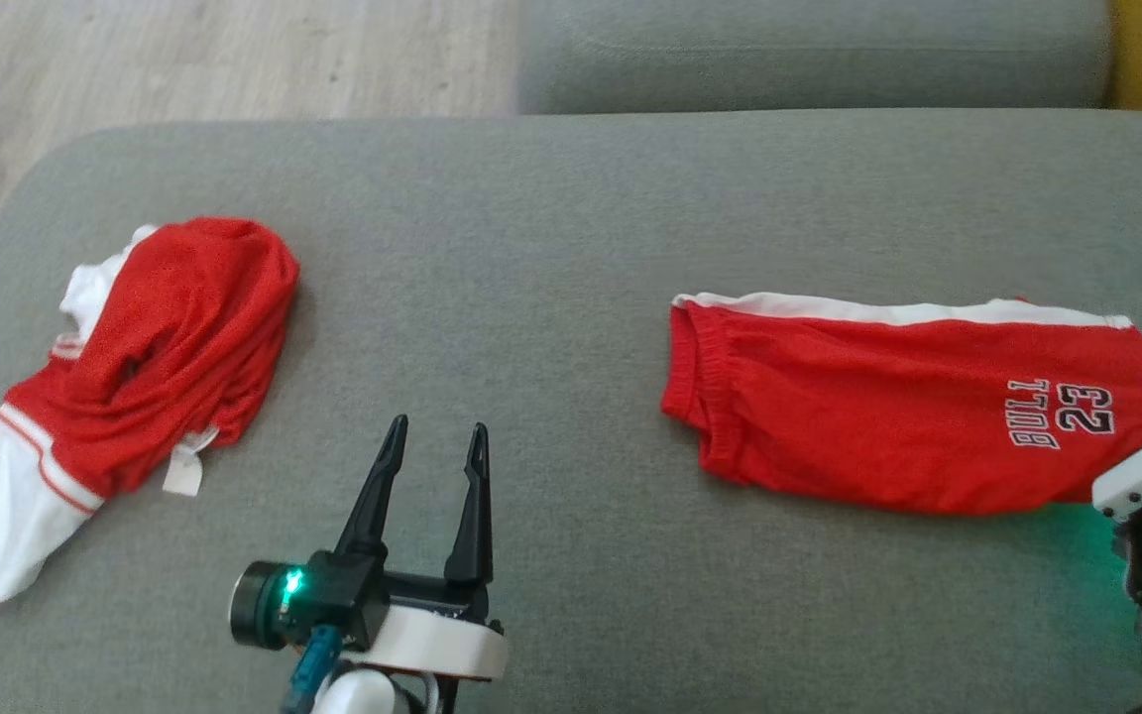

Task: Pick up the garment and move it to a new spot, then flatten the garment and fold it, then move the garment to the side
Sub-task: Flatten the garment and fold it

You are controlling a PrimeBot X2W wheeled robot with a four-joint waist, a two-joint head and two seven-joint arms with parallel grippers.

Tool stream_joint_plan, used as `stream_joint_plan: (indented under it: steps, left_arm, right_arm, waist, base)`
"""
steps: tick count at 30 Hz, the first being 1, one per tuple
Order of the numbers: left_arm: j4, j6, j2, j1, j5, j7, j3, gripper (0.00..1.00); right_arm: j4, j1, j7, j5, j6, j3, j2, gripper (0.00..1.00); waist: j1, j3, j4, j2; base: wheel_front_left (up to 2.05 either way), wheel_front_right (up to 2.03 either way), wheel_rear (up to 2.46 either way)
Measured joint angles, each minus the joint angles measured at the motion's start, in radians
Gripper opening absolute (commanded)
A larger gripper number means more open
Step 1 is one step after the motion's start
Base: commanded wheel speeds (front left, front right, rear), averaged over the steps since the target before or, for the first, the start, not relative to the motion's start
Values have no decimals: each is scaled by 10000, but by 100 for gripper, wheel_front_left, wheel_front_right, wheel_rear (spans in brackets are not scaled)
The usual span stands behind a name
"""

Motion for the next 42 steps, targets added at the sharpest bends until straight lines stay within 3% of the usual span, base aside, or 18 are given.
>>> stream_joint_plan:
  steps: [9,15,21,31,32,33,34,37,42]
  left_arm:
    - [236,-75,0,54,-6,0,-54,100]
    - [339,-73,0,143,-6,0,13,100]
    - [464,-79,4,431,-17,0,25,100]
    - [554,-165,6,452,-35,0,10,100]
    - [564,-167,6,450,-59,0,6,100]
    - [571,-167,6,450,-115,0,4,100]
    - [577,-167,6,450,-130,0,2,100]
    - [579,-163,6,450,-130,0,2,100]
    - [568,-109,6,453,-132,0,12,100]
  right_arm:
    - [-1331,12,-54,376,0,589,399,0]
    - [-3749,138,-27,581,0,2015,1156,0]
    - [-5607,1106,907,589,0,3661,1674,0]
    - [-5764,1964,1639,1083,0,6234,1956,0]
    - [-5758,1964,1638,1300,0,6567,1956,42]
    - [-5745,1961,1603,1488,0,6867,1956,95]
    - [-5735,1957,1528,1659,0,7116,1956,100]
    - [-5797,1935,1154,2090,0,7553,1973,100]
    - [-5956,1728,709,1954,0,7219,1975,100]
  waist:
    - [0,-341,-82,0]
    - [0,-558,268,0]
    - [0,-707,686,0]
    - [1,-705,1166,0]
    - [1,-703,1196,-1]
    - [1,-704,1218,0]
    - [1,-710,1232,0]
    - [1,-735,1241,0]
    - [1,-807,1089,0]
  base:
    - [0,0,0]
    - [0,0,0]
    - [0,0,0]
    - [0,0,0]
    - [0,0,0]
    - [0,0,0]
    - [0,0,0]
    - [0,0,0]
    - [0,0,0]
